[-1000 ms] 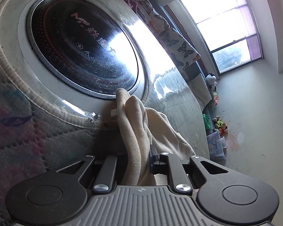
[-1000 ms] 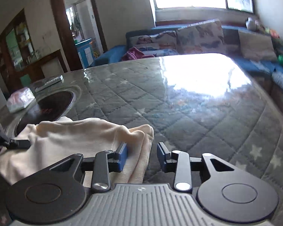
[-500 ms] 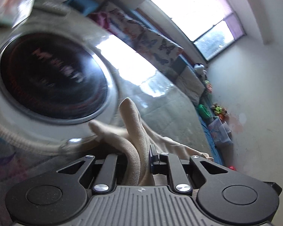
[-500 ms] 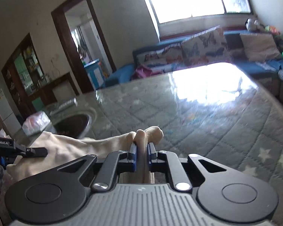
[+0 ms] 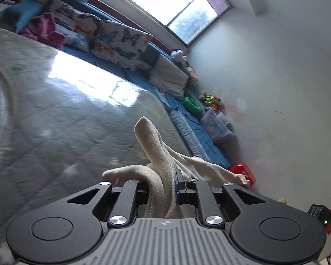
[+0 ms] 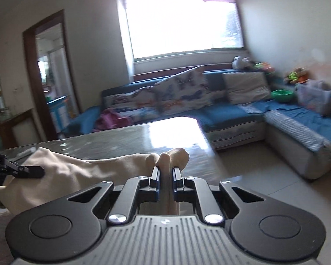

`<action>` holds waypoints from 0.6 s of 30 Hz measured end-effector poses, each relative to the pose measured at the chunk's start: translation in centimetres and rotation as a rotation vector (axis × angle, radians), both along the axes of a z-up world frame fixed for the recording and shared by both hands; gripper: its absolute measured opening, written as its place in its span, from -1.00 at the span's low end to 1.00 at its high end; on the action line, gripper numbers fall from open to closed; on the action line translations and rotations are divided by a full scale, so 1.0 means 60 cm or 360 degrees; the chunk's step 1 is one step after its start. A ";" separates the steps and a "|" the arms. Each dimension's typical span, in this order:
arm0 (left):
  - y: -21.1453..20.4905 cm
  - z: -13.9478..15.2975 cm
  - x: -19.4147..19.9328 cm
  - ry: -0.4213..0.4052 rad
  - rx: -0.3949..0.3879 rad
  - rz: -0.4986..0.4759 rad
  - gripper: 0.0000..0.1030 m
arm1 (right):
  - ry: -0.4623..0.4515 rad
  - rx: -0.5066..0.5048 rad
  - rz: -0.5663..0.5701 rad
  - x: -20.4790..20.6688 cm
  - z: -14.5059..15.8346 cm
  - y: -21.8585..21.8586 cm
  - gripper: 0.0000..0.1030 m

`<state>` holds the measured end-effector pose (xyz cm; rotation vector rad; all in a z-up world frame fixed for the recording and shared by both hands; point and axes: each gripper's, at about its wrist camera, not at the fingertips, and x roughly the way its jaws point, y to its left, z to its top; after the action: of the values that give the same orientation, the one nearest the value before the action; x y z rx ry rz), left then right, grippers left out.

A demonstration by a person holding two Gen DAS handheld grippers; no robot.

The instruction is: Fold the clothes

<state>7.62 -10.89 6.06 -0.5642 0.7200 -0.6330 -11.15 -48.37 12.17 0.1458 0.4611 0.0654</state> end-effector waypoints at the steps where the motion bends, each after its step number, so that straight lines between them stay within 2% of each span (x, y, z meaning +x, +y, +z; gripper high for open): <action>1: -0.018 -0.001 0.008 0.0003 -0.0010 -0.0039 -0.71 | -0.0003 -0.0018 -0.0036 -0.002 0.004 -0.015 -0.82; 5: -0.070 -0.052 0.038 0.0260 -0.0044 -0.0151 -0.71 | 0.0129 -0.0094 -0.0108 0.013 -0.033 -0.044 -0.82; 10: -0.098 -0.114 0.037 0.0486 0.0074 -0.0266 -0.71 | 0.0282 -0.0178 -0.0178 0.028 -0.078 -0.070 -0.82; 14: -0.093 -0.127 0.032 0.0533 0.0101 -0.0333 -0.71 | 0.0356 -0.0208 -0.0173 0.029 -0.101 -0.066 -0.82; 18: -0.099 -0.117 0.033 0.0446 0.0187 -0.0337 -0.71 | 0.0365 -0.0236 -0.0157 0.026 -0.109 -0.059 -0.82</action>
<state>9.63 -16.83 -0.93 -0.4758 1.0838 -0.7099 -9.59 -51.90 5.61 0.0302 0.6845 -0.0829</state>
